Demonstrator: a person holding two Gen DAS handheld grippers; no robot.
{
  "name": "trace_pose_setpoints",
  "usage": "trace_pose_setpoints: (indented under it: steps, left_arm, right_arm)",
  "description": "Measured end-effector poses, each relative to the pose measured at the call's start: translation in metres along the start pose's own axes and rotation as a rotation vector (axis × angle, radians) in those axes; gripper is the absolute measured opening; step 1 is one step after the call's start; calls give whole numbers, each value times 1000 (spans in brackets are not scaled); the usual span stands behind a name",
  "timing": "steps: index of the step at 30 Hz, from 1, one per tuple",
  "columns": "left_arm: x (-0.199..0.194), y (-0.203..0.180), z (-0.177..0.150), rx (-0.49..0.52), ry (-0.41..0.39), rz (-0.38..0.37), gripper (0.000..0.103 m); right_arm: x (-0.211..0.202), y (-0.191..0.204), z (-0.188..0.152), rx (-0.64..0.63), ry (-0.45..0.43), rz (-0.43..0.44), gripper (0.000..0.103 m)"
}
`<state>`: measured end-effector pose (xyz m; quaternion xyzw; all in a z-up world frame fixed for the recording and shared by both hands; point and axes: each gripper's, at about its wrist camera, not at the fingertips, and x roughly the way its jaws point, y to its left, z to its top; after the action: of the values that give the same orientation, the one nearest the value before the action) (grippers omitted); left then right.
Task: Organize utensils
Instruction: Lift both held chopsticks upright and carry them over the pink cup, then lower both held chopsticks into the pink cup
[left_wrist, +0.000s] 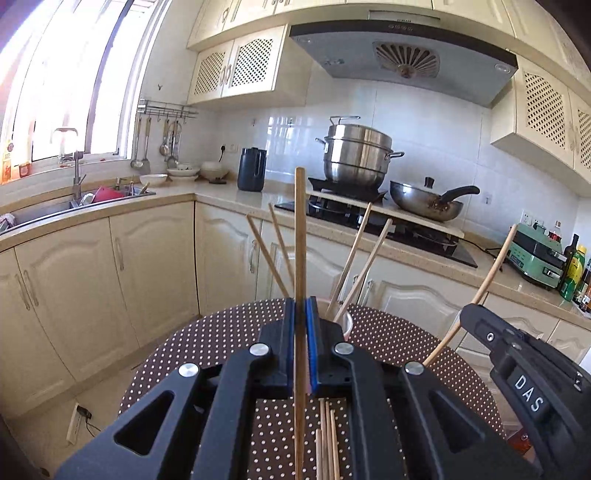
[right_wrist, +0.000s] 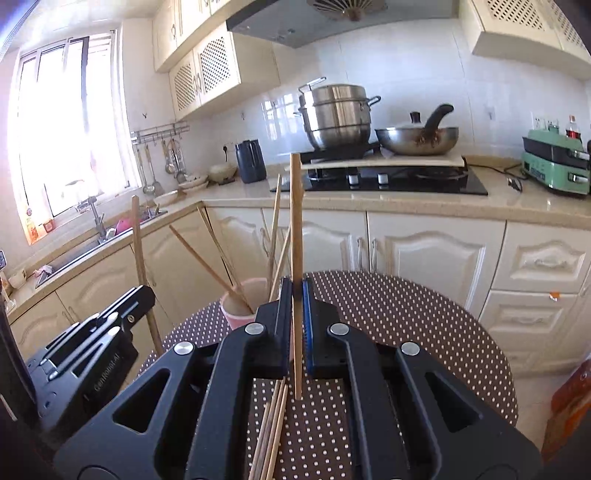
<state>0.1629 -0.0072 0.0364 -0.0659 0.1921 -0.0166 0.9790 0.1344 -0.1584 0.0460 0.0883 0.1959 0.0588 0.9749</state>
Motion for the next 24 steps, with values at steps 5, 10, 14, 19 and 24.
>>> trace_pose_setpoints:
  steps: [5, 10, 14, 19, 24]
  left_arm:
    - [9, -1, 22, -20, -35, 7, 7]
    - [14, -5, 49, -17, -120, 36, 7]
    - [22, -10, 72, -22, -168, 38, 7]
    - [35, -17, 90, -24, -212, 28, 7]
    - [55, -21, 95, -16, -229, 40, 7]
  right_arm:
    - [-2, 6, 26, -12, -50, 28, 6]
    - [-3, 13, 57, -32, -102, 54, 6]
    - [0, 22, 82, -62, -144, 64, 6]
    - [18, 29, 100, -74, -131, 100, 6]
    - [40, 31, 98, -86, -108, 109, 6]
